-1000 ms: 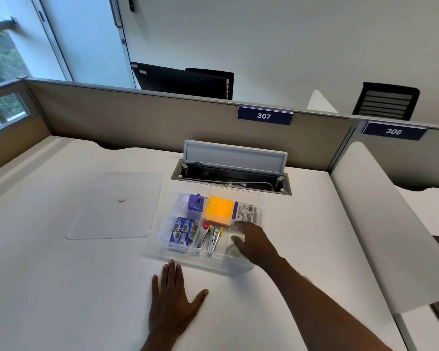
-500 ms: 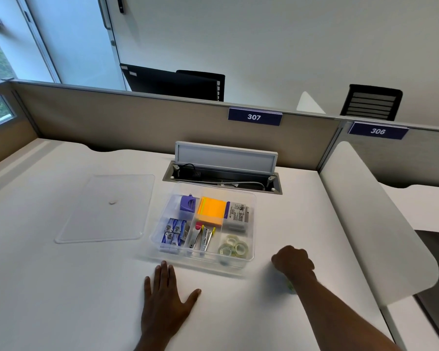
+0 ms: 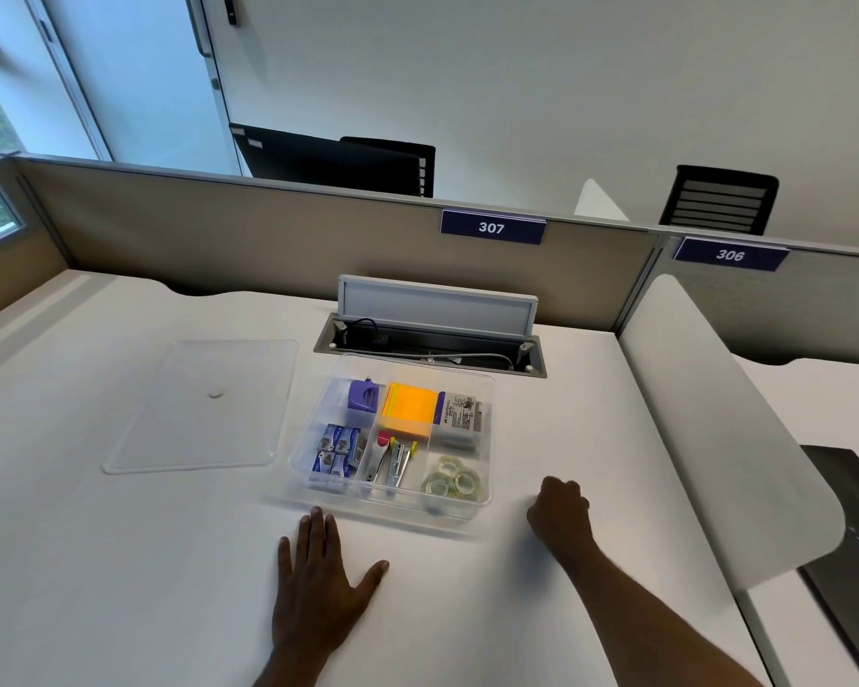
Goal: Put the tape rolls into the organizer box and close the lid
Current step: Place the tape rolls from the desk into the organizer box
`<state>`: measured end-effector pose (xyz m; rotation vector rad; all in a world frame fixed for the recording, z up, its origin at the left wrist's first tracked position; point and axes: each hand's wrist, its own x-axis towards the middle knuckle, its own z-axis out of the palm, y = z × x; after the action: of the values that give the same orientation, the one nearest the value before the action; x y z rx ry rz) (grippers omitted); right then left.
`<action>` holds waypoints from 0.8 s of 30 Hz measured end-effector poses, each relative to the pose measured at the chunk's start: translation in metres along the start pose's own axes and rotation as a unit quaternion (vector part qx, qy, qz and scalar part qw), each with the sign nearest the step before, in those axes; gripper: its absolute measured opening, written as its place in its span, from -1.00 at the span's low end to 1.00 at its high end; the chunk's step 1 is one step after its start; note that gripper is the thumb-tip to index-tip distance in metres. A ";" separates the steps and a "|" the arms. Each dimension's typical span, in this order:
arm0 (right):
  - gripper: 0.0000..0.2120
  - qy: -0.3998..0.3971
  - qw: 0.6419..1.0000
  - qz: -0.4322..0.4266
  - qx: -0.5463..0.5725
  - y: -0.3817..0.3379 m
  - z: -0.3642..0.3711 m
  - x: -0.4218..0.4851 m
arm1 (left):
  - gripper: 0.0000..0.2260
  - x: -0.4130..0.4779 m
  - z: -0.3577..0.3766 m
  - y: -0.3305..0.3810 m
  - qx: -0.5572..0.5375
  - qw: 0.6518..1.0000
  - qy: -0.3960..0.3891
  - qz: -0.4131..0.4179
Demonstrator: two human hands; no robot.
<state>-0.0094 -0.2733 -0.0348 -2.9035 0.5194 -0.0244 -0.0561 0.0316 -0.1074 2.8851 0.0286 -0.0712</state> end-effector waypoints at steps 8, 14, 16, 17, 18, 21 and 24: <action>-0.64 -0.053 0.973 -0.170 0.145 -0.056 -0.041 0.043 | -0.05 -0.001 0.001 0.001 0.004 1.000 0.001 0.002; -0.51 -0.149 0.953 -0.251 0.082 -0.091 -0.037 0.047 | -0.02 0.000 0.000 0.000 -0.001 1.000 -0.004 -0.004; -0.50 -0.153 0.953 -0.251 0.081 -0.094 -0.031 0.047 | -0.02 0.001 0.000 0.000 0.003 1.000 -0.009 -0.008; -0.50 -0.153 0.952 -0.252 0.077 -0.094 -0.029 0.046 | -0.01 0.001 0.000 0.000 0.007 1.000 -0.012 -0.010; -0.50 -0.150 0.952 -0.254 0.077 -0.094 -0.026 0.047 | -0.01 0.001 0.000 0.001 0.011 1.000 -0.014 -0.012; -0.49 -0.128 0.954 -0.259 0.078 -0.092 -0.021 0.046 | -0.01 0.001 0.000 0.001 0.014 1.000 -0.017 -0.014; -0.58 -0.076 0.962 -0.246 0.088 -0.090 -0.017 0.047 | -0.01 0.001 0.000 0.001 0.011 1.000 -0.017 -0.014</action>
<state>0.0641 -0.2098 -0.0021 -2.7488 -0.2247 0.0765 -0.0550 0.0308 -0.1074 2.9042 0.0622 -0.1277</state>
